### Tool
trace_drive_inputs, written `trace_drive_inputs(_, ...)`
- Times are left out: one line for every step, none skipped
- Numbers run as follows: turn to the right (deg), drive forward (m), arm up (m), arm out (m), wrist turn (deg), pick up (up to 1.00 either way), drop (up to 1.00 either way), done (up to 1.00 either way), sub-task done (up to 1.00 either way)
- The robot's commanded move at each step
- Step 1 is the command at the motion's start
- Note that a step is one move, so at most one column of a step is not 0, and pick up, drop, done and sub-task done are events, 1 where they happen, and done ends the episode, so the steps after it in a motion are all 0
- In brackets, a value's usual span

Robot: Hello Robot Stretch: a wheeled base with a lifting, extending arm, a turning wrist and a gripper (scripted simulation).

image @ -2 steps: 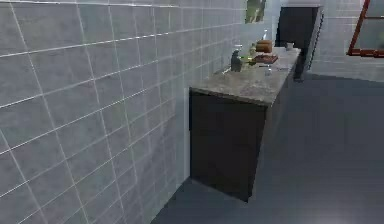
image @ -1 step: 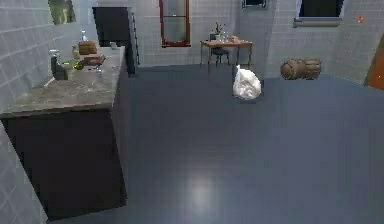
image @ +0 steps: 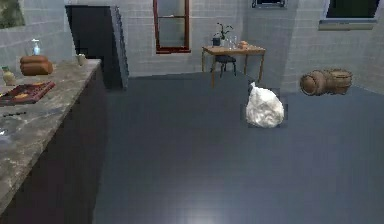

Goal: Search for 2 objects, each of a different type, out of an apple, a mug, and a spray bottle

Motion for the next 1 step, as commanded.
trace_drive_inputs(12.0,0.0,0.0,0.0,0.0,0.0,0.0,0.0,0.0)
